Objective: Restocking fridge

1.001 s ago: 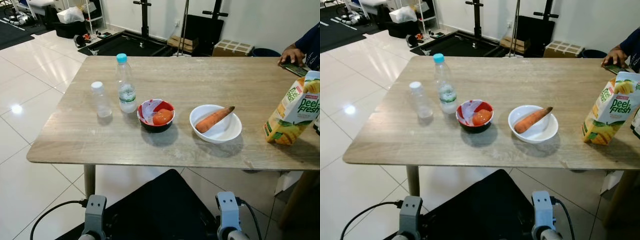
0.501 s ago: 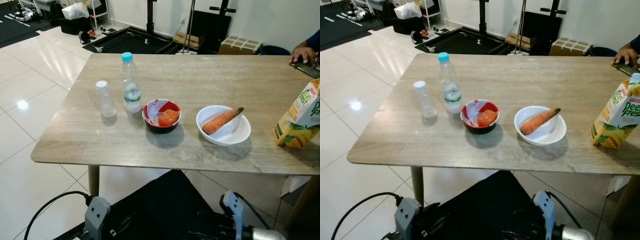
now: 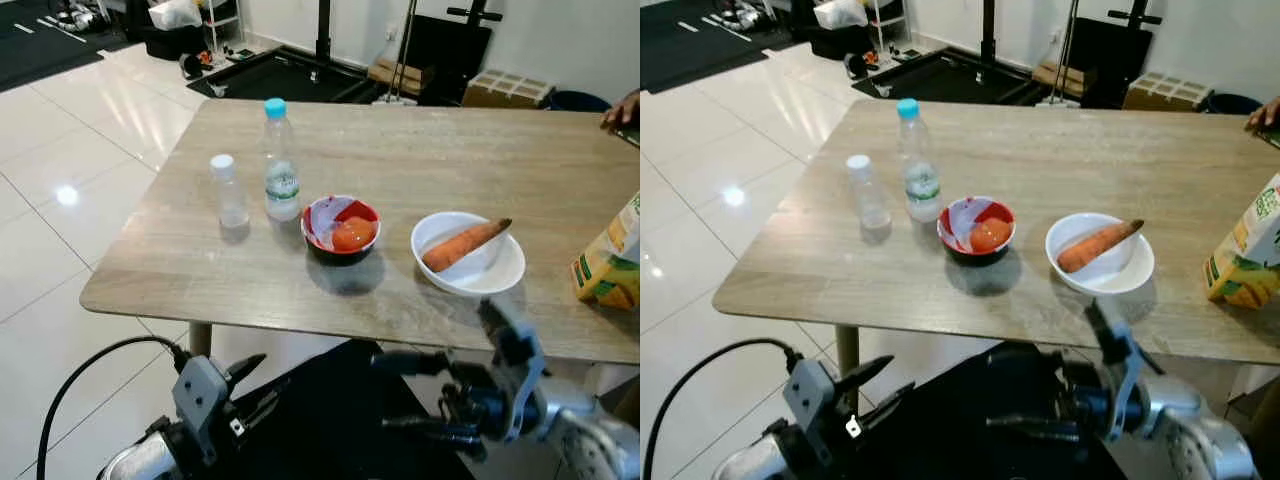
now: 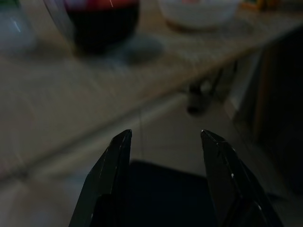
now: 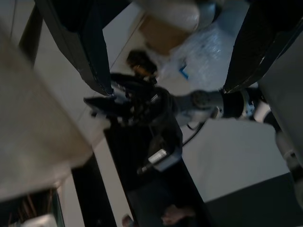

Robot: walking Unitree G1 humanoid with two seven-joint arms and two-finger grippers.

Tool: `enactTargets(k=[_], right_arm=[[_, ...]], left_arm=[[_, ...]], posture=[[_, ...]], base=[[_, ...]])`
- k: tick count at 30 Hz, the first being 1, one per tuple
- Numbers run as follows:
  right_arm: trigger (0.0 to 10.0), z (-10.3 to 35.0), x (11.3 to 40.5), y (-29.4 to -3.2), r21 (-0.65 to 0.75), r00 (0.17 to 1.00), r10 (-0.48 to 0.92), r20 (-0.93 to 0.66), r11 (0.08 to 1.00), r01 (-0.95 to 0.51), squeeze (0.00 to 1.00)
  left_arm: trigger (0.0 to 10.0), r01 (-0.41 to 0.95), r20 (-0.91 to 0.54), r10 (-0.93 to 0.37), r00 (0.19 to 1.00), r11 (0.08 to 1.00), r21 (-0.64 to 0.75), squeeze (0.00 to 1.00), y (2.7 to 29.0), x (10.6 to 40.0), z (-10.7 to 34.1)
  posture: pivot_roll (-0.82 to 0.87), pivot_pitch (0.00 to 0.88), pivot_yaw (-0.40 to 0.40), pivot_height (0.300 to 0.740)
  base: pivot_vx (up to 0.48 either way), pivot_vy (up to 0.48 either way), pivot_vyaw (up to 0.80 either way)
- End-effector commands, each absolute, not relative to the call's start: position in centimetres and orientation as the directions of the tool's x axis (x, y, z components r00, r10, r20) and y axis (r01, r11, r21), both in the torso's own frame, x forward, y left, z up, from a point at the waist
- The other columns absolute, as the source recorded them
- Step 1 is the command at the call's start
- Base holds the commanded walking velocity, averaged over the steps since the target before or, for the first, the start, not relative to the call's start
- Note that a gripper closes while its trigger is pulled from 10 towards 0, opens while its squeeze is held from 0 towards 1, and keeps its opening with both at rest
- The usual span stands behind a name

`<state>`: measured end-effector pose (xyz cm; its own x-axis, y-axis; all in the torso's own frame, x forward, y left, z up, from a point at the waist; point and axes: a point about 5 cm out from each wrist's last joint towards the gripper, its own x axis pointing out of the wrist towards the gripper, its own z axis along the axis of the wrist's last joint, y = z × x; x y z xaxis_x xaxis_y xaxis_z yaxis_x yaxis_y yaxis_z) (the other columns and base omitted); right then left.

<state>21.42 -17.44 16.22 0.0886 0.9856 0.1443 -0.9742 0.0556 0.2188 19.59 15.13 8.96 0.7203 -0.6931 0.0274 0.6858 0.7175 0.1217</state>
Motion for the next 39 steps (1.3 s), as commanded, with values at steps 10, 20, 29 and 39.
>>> enactTargets(k=[10,20,29,39], right_arm=[[10.0,18.2,25.9,-16.1,0.067,0.329,0.940,0.085,0.324,-0.944,0.00],[10.0,15.8,24.0,-18.7,0.242,0.348,0.937,0.040,0.329,-0.913,0.00],[10.0,6.9,21.1,-22.3,0.368,0.503,0.803,-0.319,0.594,-0.716,0.00],[10.0,-3.5,20.8,-22.5,0.141,0.690,0.295,-0.661,0.952,-0.272,0.00]], left_arm=[[10.0,0.540,0.128,-0.559,0.819,0.827,0.157,0.00,16.0,23.5,13.1],[10.0,0.622,-0.197,-0.608,0.769,0.783,0.009,0.00,15.7,20.5,7.5],[10.0,0.569,-0.331,-0.536,0.776,0.822,0.002,0.00,16.9,18.8,3.4],[10.0,0.218,-0.636,-0.093,0.766,0.968,0.122,0.00,20.9,17.8,-4.8]], posture=[[-0.12,0.103,0.009,0.740],[-0.13,0.105,0.011,0.740],[-0.14,0.107,0.017,0.740],[-0.14,0.098,0.016,0.740]], base=[[0.000,0.000,0.00],[0.000,0.000,0.00],[0.000,0.000,0.00],[0.000,0.000,0.00]])
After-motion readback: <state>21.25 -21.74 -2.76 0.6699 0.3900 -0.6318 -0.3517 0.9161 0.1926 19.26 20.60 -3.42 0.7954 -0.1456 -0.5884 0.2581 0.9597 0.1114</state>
